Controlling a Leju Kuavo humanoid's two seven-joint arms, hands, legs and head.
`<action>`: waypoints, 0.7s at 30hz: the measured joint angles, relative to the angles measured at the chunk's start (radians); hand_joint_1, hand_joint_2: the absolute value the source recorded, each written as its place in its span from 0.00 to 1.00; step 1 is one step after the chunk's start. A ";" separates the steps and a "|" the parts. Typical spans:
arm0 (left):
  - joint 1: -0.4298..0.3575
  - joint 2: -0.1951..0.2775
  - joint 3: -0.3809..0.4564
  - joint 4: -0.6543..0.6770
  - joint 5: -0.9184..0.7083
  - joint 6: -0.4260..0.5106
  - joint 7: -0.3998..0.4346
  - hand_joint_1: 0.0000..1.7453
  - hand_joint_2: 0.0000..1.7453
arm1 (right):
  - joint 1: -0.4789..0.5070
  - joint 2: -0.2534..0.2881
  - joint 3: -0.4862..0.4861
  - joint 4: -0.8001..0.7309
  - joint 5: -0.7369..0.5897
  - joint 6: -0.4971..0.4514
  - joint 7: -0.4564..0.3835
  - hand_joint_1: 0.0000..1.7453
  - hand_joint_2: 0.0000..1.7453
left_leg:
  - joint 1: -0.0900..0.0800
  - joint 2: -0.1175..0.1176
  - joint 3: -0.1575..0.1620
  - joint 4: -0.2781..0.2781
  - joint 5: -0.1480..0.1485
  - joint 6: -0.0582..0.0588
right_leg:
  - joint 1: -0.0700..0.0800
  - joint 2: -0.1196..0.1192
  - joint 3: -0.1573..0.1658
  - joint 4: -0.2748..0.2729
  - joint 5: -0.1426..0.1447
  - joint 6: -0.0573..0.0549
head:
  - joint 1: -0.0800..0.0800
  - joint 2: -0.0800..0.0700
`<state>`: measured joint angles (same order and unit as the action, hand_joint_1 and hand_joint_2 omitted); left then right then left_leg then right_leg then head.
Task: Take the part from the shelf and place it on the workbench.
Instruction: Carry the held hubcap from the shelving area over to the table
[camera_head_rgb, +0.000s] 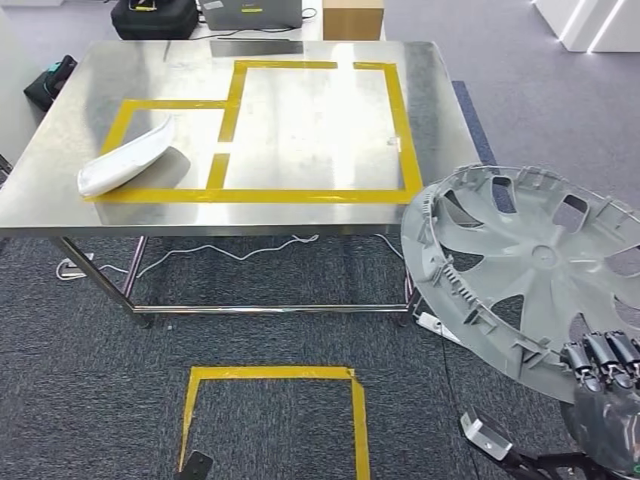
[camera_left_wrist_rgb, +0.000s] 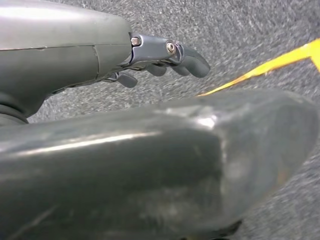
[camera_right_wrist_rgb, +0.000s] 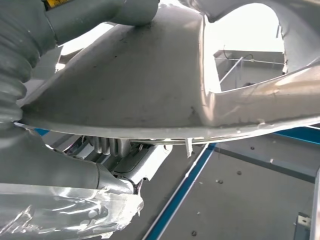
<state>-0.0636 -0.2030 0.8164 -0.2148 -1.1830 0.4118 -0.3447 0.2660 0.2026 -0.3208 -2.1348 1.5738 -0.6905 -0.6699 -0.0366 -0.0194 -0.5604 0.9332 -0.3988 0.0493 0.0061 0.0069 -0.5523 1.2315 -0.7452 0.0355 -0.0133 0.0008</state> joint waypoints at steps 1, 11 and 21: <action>0.001 0.000 0.000 0.000 0.000 0.000 0.000 0.00 0.00 | 0.000 0.000 0.000 0.001 0.000 0.000 0.000 1.00 1.00 | -0.007 -0.002 0.034 -0.001 -0.023 0.005 | 0.008 0.001 -0.030 -0.022 -0.025 -0.010 | 0.000 0.000; -0.024 -0.012 0.015 0.007 0.043 0.023 0.010 0.00 0.00 | 0.002 0.004 -0.003 -0.002 0.000 -0.001 -0.012 1.00 1.00 | -0.017 -0.009 0.186 0.092 -0.161 -0.011 | 0.036 0.033 -0.030 -0.305 0.399 -0.086 | -0.014 0.000; -0.010 0.000 0.040 0.012 0.053 0.032 0.009 0.00 0.00 | 0.012 0.016 -0.004 -0.003 0.000 -0.002 -0.018 1.00 1.00 | 0.085 0.004 0.035 0.058 -0.090 -0.145 | -0.062 0.027 -0.032 -0.231 0.319 0.030 | -0.039 0.000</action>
<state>-0.0731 -0.2032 0.8562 -0.2031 -1.1302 0.4436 -0.3356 0.2783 0.2182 -0.3243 -2.1376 1.5740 -0.6922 -0.6881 0.0485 -0.0152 -0.5255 0.9909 -0.4887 -0.0957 -0.0558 0.0342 -0.5843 1.0005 -0.4262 0.0657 -0.0523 0.0007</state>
